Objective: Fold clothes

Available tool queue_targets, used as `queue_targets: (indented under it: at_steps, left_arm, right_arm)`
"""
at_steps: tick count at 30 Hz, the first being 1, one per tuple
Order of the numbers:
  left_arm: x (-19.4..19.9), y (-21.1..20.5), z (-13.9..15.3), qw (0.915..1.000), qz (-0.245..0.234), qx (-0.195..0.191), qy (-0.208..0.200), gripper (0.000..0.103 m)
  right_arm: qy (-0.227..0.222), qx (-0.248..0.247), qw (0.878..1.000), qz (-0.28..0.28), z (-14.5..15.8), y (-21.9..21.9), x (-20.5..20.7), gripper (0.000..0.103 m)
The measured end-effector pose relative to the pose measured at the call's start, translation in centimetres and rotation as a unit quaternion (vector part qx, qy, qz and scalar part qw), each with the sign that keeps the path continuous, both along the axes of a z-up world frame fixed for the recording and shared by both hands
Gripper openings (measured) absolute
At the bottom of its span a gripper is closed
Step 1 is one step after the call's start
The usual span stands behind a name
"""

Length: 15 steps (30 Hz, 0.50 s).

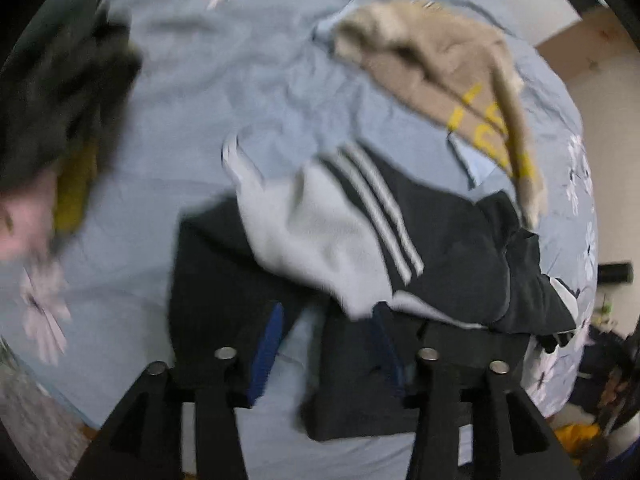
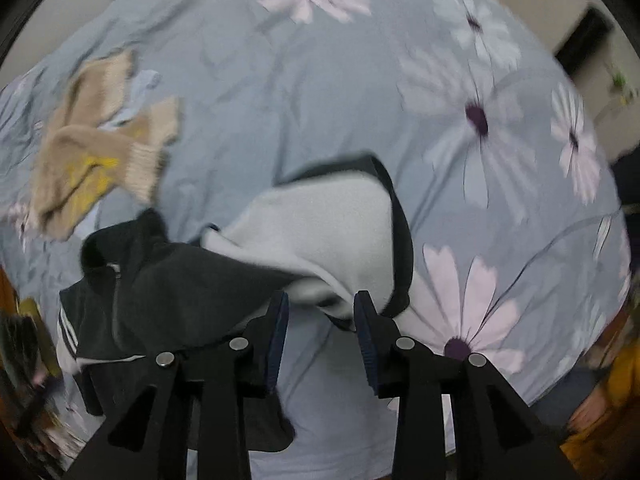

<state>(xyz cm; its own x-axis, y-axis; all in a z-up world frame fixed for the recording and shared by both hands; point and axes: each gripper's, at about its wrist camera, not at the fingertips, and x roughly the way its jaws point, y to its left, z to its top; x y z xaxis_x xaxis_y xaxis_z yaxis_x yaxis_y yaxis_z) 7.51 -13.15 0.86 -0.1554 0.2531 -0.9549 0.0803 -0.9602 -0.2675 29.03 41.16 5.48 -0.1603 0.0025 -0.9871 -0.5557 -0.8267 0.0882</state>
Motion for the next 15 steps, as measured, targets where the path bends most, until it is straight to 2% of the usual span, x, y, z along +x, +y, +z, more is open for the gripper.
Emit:
queue_targets:
  at_steps: [1, 2, 5, 8, 10, 15]
  left_arm:
    - [-1.1, 0.4, 0.2, 0.9998, -0.015, -0.008, 0.014, 0.061]
    - [-3.2, 1.3, -0.3, 0.9990, -0.036, -0.009, 0.023, 0.061]
    - [-8.1, 2.5, -3.6, 0.9943, -0.101, -0.022, 0.024, 0.062]
    - [-12.4, 4.7, -7.3, 0.9831, -0.176, -0.051, 0.004, 0.062]
    - [-13.8, 5.1, -9.1, 0.9767, -0.207, -0.057, -0.012, 0.062]
    - [-15.4, 6.0, -11.5, 0.9702, -0.237, 0.004, -0.053, 0.065]
  right_arm:
    - [0.009, -0.003, 1.000, 0.014, 0.2, -0.7, -1.2, 0.048]
    - [0.017, -0.011, 0.999, 0.032, 0.0, -1.5, -2.7, 0.052]
    - [0.025, -0.063, 0.993, 0.095, -2.9, -4.7, -8.0, 0.052]
    - [0.006, -0.103, 0.984, 0.144, -6.9, -7.8, -11.9, 0.052]
    - [-0.011, -0.112, 0.980, 0.166, -9.0, -8.9, -13.4, 0.052]
    - [-0.018, -0.130, 0.974, 0.183, -11.5, -9.7, -15.6, 0.052]
